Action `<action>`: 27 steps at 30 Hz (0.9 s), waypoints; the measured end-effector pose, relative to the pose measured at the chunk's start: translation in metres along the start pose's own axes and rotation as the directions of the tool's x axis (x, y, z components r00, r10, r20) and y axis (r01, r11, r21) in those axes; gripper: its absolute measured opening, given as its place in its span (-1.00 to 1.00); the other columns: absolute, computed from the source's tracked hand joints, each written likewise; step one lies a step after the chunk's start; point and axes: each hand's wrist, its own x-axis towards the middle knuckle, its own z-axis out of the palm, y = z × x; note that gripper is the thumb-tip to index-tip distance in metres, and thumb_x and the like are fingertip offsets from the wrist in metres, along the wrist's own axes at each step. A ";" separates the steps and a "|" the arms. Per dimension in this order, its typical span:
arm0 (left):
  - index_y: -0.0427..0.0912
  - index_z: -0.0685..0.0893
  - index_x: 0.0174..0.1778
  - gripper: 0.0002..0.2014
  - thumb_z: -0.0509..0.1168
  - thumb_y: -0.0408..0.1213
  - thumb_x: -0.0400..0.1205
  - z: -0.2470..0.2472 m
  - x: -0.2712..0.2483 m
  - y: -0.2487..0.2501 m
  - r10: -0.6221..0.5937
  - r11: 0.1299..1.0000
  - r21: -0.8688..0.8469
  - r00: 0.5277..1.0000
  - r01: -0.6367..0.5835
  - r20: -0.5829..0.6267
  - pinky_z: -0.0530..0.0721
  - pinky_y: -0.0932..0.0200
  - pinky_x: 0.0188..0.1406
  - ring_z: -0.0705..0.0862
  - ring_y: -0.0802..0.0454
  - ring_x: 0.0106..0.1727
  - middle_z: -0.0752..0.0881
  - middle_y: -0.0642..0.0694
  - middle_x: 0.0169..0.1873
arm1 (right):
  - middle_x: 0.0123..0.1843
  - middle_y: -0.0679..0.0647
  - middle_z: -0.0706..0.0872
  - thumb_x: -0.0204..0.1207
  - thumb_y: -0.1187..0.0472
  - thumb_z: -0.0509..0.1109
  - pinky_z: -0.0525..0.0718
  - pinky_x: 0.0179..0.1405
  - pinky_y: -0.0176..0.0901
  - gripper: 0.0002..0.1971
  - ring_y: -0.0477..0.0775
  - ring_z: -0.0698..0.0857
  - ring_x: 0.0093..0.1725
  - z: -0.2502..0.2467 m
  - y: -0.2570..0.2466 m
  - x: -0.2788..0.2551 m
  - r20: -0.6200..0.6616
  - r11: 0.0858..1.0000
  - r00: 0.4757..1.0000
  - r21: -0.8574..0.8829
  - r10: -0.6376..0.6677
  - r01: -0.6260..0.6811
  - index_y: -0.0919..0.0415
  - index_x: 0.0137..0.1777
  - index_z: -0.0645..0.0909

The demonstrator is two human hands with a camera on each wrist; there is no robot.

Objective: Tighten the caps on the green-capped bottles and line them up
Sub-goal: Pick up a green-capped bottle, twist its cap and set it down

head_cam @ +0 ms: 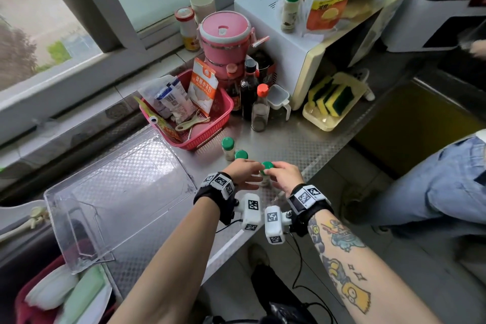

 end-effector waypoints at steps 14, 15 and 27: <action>-0.25 0.65 0.06 -0.81 0.27 -0.31 0.56 -0.041 -0.078 0.049 0.208 0.965 -0.170 0.978 -0.202 0.016 0.70 -0.16 0.14 0.68 -0.18 0.00 0.65 -0.27 -0.02 | 0.11 0.17 0.81 0.32 0.20 0.52 0.61 -0.26 -0.16 -0.65 0.14 0.71 0.08 0.014 -0.096 -0.052 0.021 0.974 0.974 -0.011 -0.224 0.225 0.18 0.14 0.78; -0.26 0.65 0.07 -0.79 0.28 -0.30 0.56 -0.054 -0.090 0.052 0.226 0.960 -0.166 0.974 -0.224 -0.008 0.67 -0.17 0.19 0.67 -0.18 0.02 0.65 -0.28 0.01 | 0.07 0.16 0.80 0.33 0.22 0.51 0.60 -0.27 -0.16 -0.65 0.12 0.69 0.04 0.027 -0.106 -0.057 0.046 0.968 0.967 -0.012 -0.249 0.250 0.20 0.14 0.78; -0.24 0.64 0.05 -0.80 0.31 -0.29 0.53 -0.204 -0.196 0.042 0.297 0.901 -0.205 0.889 -0.382 -0.349 0.71 0.01 -0.11 0.67 -0.08 -0.18 0.65 -0.22 -0.18 | -0.05 0.12 0.73 0.38 0.26 0.52 0.63 -0.07 -0.14 -0.64 0.11 0.66 0.00 0.197 -0.188 -0.106 0.319 0.883 0.851 -0.079 -0.417 0.463 0.29 0.19 0.74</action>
